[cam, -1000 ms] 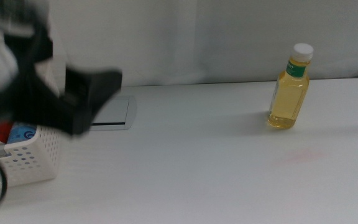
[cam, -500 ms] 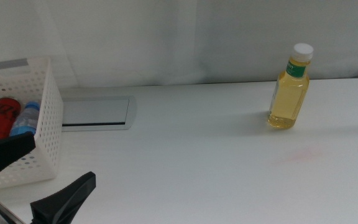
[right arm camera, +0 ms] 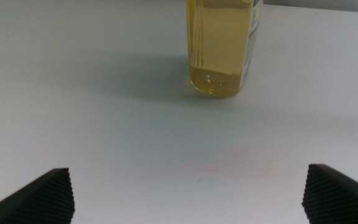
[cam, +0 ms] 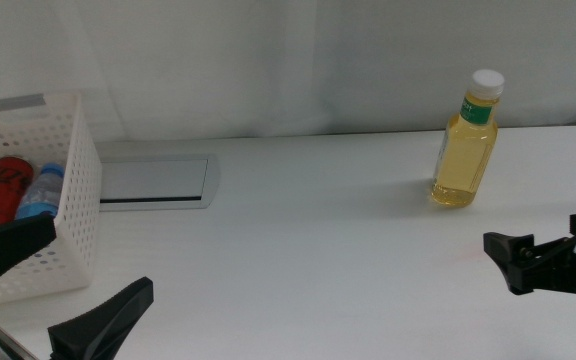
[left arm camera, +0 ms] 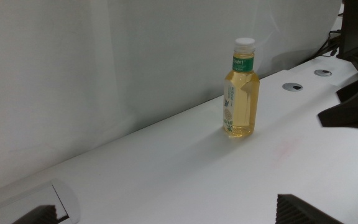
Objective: Use arms to grab the bottles and put them into the dustbin to the left of the table.
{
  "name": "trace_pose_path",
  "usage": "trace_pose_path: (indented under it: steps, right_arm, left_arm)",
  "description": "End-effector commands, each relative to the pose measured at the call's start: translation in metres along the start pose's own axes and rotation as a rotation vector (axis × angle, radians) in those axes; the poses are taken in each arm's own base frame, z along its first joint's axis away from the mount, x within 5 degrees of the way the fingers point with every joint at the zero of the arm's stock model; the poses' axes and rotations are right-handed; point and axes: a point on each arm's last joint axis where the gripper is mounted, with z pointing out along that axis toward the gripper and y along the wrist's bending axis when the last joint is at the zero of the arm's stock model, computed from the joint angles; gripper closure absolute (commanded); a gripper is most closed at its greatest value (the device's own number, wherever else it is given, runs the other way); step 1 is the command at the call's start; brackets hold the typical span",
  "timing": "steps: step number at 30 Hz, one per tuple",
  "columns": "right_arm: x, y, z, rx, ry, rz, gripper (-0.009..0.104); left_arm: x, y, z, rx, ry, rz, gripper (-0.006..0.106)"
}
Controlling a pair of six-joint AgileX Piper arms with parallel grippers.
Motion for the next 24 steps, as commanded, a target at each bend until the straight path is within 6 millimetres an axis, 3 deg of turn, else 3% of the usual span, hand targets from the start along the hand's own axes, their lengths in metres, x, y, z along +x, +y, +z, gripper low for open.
trace_pose_path:
  steps: [1, 7, 13, 18, 24]
  right_arm:
    - [0.003, -0.004, 0.016, -0.007, -0.008, -0.013, -0.008]
    - [0.011, -0.013, 0.051, 0.035, -0.048, -0.013, -0.008]
    - [0.012, -0.02, 0.073, 0.105, -0.173, -0.05, -0.008]
    - [0.01, -0.021, 0.094, 0.1, -0.161, -0.062, -0.008]
    - [-0.01, -0.022, 0.125, 0.091, -0.185, -0.08, -0.008]
  left_arm:
    - [0.001, -0.001, 0.0, 0.013, 0.003, -0.006, 0.01]
    - [0.002, -0.001, 0.0, 0.013, 0.005, -0.006, 0.01]
    - [0.002, -0.001, 0.0, 0.013, 0.012, -0.006, 0.01]
    - [0.003, -0.001, 0.0, 0.013, 0.021, -0.006, 0.01]
    - [0.004, -0.001, 0.0, 0.013, 0.027, -0.006, 0.01]
